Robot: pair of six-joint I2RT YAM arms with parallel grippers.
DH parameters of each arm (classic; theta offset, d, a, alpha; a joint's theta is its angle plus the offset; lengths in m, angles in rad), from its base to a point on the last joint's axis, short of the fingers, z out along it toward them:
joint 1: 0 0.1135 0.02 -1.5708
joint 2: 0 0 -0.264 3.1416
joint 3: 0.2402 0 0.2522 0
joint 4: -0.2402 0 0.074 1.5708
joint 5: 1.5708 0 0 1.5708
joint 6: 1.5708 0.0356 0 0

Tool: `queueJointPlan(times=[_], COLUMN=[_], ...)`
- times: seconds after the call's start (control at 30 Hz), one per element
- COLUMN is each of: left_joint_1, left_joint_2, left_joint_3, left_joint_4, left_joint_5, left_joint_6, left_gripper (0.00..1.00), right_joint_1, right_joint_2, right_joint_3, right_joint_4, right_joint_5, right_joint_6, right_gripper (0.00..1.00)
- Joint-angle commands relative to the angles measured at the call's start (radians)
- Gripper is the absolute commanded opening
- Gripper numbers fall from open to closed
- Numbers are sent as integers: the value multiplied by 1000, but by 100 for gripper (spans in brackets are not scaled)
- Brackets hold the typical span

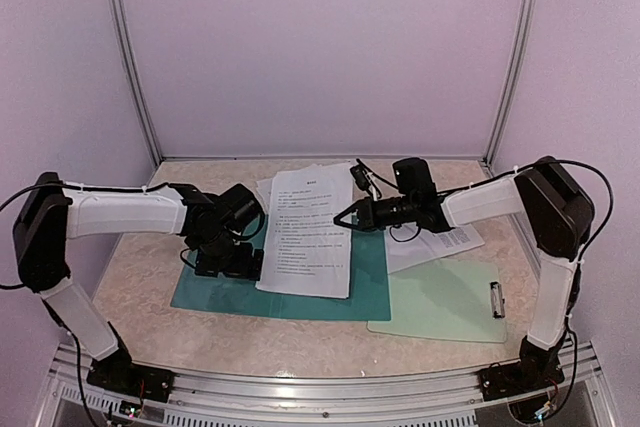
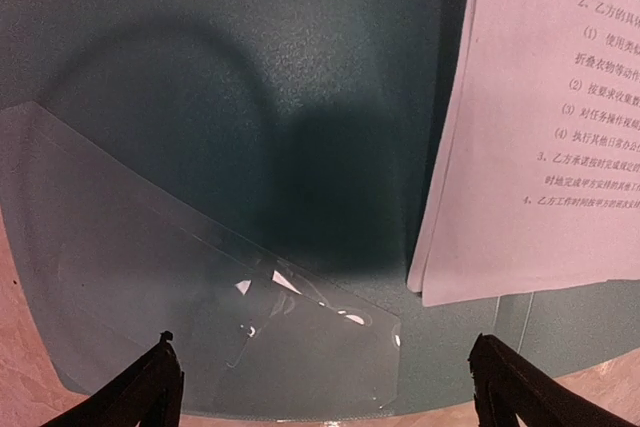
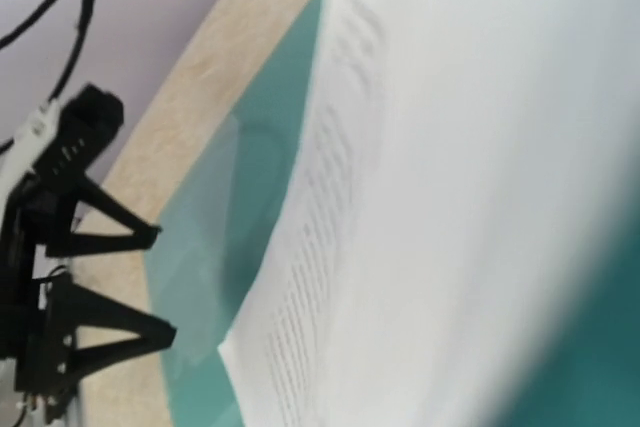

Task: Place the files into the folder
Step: Insert the folder to form pockets on the folder.

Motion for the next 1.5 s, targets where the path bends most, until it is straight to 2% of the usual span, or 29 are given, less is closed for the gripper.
queueJointPlan(times=[0.0,0.2,0.33,0.47,0.67,1.17,1.47], left_joint_1=[-11,-11,-10,6,20,21,12], left_joint_2=[40,104,154,162,179,192,176], left_joint_3=[6,35,49,35,27,-56,-81], left_joint_4=[16,-12,-44,-29,-51,19,43], left_joint_5=[49,63,60,89,54,106,112], left_joint_6=[-60,-111,-110,-111,-109,-135,-148], left_gripper=[97,99,95,88,82,46,39], right_joint_1=[-29,-28,-25,-21,-18,-18,-9], right_joint_2=[-35,-23,-15,-13,-14,-17,3], right_joint_3=[-2,-25,-39,-41,-34,-34,-14], right_joint_4=[-62,-26,-12,-4,-31,-69,-77], right_joint_5=[26,10,17,12,23,33,33], right_joint_6=[-62,-52,-51,-49,-72,-95,-97], right_gripper=[0,0,0,0,0,0,0])
